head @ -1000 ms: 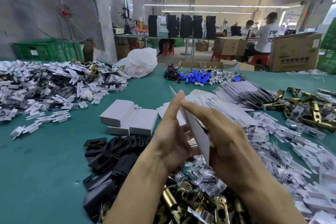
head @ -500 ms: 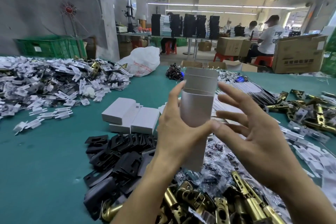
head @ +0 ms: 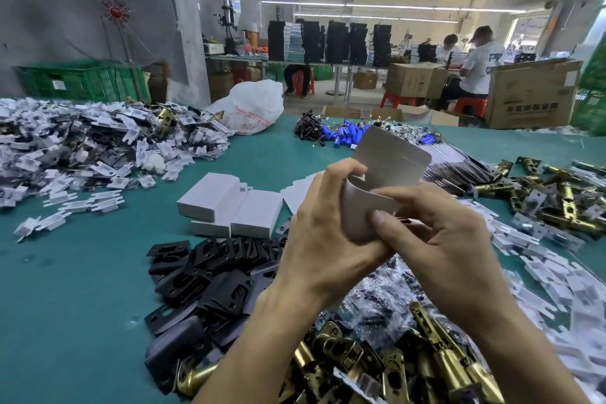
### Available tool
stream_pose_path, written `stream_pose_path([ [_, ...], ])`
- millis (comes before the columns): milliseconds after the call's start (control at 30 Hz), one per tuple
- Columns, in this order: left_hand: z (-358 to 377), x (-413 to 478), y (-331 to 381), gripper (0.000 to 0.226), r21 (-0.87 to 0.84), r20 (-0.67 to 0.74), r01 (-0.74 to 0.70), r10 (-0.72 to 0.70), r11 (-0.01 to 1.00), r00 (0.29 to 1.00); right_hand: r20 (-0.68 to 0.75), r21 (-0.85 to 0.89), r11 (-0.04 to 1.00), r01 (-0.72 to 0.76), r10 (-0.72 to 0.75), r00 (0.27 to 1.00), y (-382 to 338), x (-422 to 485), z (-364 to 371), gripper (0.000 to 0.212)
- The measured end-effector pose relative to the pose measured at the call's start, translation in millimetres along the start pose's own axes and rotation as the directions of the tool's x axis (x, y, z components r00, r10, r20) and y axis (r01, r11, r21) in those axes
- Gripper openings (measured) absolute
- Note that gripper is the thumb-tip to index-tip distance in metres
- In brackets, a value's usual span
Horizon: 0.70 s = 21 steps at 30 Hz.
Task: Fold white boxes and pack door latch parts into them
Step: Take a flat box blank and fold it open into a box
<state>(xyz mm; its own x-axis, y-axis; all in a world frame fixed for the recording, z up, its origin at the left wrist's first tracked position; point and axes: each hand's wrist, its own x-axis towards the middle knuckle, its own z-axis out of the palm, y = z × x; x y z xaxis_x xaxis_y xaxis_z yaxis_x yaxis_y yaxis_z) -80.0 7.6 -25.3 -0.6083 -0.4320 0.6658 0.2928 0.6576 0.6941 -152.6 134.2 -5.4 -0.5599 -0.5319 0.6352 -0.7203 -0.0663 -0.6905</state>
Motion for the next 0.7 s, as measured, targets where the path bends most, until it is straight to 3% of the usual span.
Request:
stream_pose_path([
  [100, -1, 0, 1, 0.061, 0.088, 0.024, -0.034, 0.032, 0.996, 0.999, 0.018, -0.027, 0.999, -0.026, 0.027, 0.999, -1, 2, -3, 0.003],
  [167, -2, 0, 2, 0.064, 0.131, 0.027, -0.030, 0.026, 0.991, 0.999, -0.015, -0.013, 0.999, -0.035, 0.035, 0.999, -2, 2, -6, 0.018],
  [333, -5, -2, 5, 0.076, 0.166, 0.085, -0.038, 0.024, 0.985, 0.996, -0.168, 0.370, 0.929, -0.003, 0.069, 0.983, -10, 6, -13, 0.020],
  [500, -3, -6, 8, 0.086, 0.254, 0.121, -0.063, 0.033, 0.965, 0.992, -0.129, 0.301, 0.952, -0.050, 0.093, 0.987, -11, 3, -11, 0.018],
  [600, -3, -5, 8, 0.085, 0.243, 0.103, -0.073, 0.049, 0.967, 0.993, -0.125, 0.350, 0.932, -0.090, 0.141, 0.982, -12, 2, -8, 0.026],
  [700, -3, -4, 9, 0.086, 0.265, 0.086, -0.076, 0.055, 0.961, 0.995, -0.125, 0.260, 0.963, -0.074, 0.109, 0.986, -16, 2, -6, 0.024],
])
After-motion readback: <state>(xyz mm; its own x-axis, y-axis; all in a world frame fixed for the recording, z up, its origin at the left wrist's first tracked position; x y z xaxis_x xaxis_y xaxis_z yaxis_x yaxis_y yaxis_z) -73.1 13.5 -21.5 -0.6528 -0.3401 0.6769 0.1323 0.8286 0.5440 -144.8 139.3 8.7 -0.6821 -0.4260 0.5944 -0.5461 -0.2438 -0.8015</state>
